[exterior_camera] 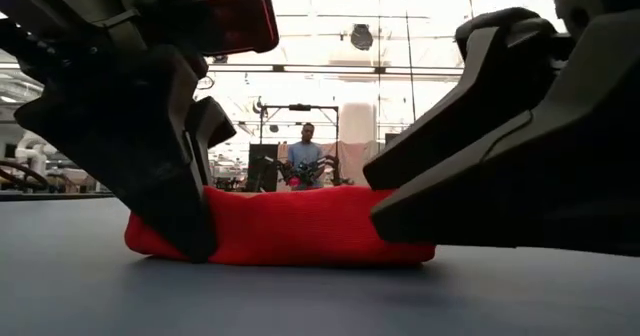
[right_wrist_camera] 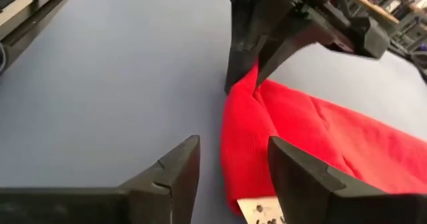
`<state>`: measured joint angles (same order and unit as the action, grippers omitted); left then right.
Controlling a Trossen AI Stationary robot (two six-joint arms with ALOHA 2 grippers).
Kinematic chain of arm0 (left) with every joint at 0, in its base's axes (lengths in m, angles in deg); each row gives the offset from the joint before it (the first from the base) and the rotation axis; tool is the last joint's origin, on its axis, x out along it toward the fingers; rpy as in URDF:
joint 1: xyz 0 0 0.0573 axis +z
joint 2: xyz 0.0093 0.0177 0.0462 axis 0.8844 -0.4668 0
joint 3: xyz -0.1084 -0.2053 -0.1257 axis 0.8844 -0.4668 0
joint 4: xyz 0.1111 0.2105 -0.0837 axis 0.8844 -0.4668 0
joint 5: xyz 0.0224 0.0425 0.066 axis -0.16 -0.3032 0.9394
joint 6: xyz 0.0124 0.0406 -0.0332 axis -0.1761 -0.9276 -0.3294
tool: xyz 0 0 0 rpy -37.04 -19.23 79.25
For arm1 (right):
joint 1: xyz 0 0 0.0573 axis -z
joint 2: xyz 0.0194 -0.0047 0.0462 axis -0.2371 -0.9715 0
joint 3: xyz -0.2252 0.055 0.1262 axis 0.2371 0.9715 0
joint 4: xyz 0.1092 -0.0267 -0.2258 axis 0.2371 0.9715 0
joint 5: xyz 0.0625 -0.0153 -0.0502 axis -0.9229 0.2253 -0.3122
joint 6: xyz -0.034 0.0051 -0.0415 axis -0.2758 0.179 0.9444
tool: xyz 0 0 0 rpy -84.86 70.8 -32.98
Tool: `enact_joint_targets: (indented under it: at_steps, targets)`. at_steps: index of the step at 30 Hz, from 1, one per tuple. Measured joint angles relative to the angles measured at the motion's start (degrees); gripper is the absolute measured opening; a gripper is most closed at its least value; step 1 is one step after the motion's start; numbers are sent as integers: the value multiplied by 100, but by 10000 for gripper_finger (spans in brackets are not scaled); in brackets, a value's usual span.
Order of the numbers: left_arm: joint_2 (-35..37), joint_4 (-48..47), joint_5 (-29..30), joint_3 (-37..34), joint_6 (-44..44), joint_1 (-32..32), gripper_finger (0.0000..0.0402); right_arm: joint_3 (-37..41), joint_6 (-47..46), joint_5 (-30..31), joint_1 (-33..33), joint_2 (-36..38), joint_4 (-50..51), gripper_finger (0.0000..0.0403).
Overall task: Roll towel
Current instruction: Roll the red towel
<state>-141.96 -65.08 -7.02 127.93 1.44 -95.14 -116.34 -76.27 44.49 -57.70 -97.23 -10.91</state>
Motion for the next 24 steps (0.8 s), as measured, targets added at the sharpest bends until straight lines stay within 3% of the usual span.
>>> enact_joint_targets:
  at_steps: [4, 9, 15, 20, 24]
  targets:
    - [0, -2, -47, 0, 0, 54, 27, -4, 166, 23, 15, -2, 24, 162]
    - [0, 1, -76, 0, -2, 74, 27, -4, -188, -76, 165, -4, 218, 151]
    - [0, -4, -74, 0, -10, 74, 27, -4, -655, -736, 459, -4, 435, 154]
    - [-2, -7, -73, 0, -42, 72, 27, -4, -1044, -844, 589, -4, 625, 169]
    - [-6, -4, 33, 0, -11, 43, 32, -7, -1439, -865, 608, -7, 748, 155]
